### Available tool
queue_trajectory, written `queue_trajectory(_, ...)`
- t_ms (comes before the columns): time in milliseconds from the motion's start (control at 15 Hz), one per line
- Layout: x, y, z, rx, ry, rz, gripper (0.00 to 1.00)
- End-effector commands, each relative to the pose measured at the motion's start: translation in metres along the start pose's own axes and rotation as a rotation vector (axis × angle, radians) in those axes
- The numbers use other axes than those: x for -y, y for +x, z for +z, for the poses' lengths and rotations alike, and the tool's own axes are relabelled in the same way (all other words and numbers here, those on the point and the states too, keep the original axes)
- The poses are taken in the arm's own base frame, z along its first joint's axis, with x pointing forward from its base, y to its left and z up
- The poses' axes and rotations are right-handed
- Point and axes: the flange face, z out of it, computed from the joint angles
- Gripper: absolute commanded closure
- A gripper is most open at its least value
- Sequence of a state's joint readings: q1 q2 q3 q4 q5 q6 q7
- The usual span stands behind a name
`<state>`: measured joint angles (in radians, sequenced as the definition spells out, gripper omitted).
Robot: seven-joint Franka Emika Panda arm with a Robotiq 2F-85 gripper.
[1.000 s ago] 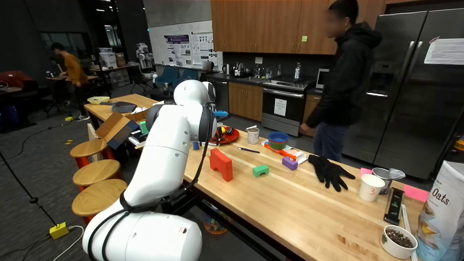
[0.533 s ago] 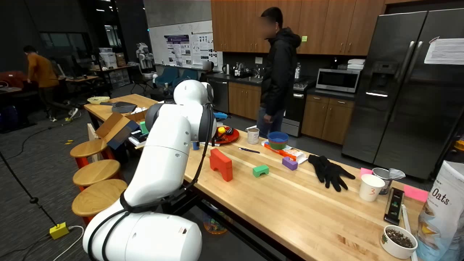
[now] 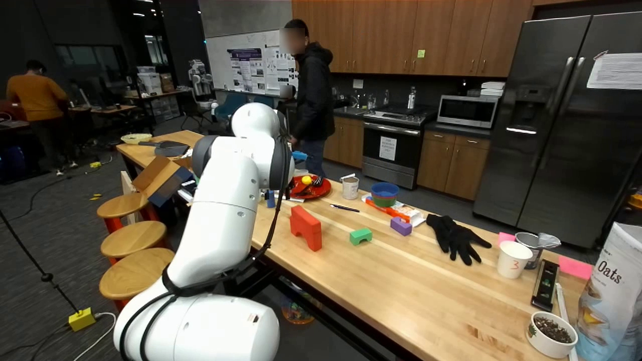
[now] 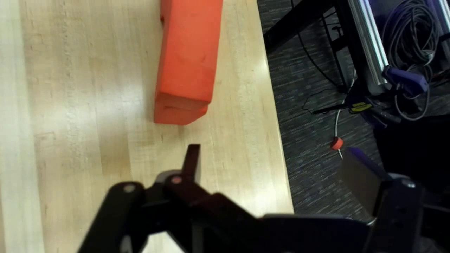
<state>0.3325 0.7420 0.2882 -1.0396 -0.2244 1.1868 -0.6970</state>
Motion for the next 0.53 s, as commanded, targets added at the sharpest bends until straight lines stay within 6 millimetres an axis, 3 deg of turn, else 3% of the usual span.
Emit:
queue_trajectory(0,0.044,-0.016,-0.014,0.034,-0.033,0.027,0.0)
queue_trajectory(267,0.091,-0.014,-0.014,0.036,-0.035,0.113,0.0)
queue_trajectory(467,0.128,-0.003,-0.004,-0.002,-0.014,0.184,0.0)
